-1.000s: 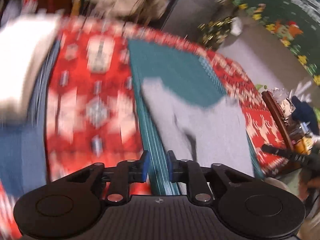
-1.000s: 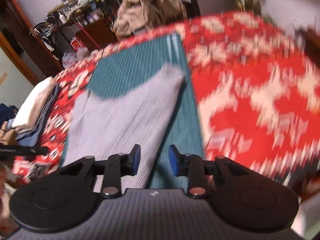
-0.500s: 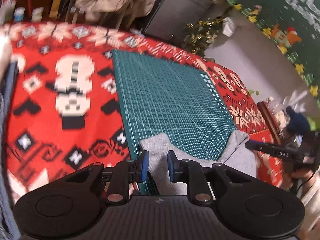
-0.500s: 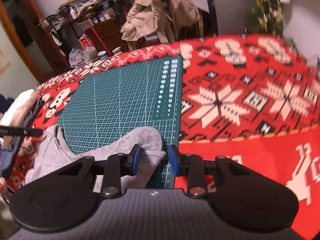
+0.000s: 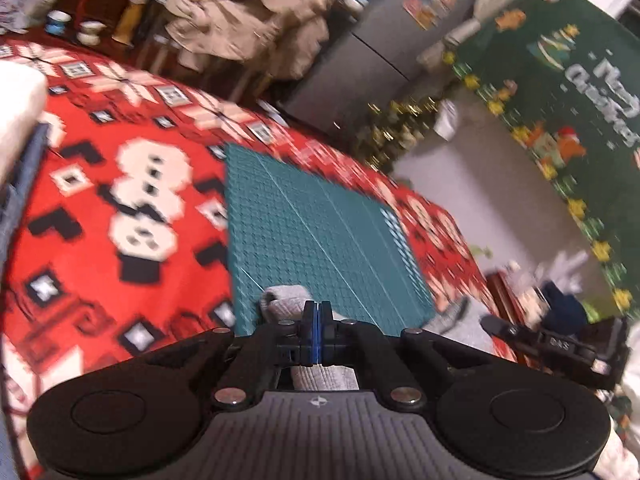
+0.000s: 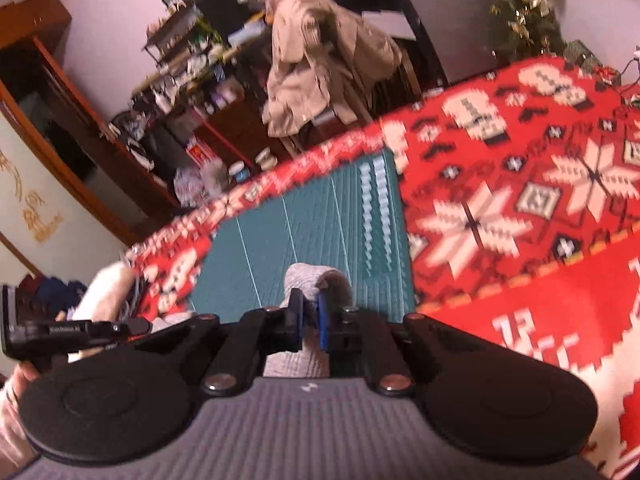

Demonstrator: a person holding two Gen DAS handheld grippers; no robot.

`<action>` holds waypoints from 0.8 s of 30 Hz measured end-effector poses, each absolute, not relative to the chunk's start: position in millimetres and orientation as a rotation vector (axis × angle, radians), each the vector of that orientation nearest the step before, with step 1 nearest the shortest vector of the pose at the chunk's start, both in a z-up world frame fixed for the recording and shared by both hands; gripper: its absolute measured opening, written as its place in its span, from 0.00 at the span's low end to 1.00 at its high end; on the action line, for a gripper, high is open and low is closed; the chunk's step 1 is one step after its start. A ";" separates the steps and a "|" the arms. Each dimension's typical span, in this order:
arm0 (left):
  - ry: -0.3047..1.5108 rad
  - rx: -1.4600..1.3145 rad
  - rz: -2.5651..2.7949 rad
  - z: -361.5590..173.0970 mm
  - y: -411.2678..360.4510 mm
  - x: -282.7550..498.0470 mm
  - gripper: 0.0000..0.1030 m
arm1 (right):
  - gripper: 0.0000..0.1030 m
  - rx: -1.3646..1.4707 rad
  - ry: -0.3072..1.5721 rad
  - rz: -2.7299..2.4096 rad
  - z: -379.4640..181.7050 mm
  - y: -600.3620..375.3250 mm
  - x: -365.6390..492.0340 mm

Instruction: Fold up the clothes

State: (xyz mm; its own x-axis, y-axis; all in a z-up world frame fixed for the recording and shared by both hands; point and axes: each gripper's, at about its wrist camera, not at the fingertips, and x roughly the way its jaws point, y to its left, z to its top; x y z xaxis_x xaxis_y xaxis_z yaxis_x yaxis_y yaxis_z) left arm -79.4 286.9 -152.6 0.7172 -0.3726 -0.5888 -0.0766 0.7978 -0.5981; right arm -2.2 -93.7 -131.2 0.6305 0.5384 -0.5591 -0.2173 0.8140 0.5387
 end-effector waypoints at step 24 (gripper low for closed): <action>0.743 -0.405 -0.024 -160.5 286.3 -47.1 0.14 | 0.12 0.050 0.804 0.558 -163.8 -39.2 103.0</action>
State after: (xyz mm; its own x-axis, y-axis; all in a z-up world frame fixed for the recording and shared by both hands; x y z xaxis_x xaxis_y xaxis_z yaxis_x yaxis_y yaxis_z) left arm -47.1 286.3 -160.5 0.7396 -0.1627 -0.6531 -0.1206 0.9226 -0.3664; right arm 103.0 -39.2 -163.8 0.5585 0.4913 -0.6683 -0.4545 0.8553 0.2489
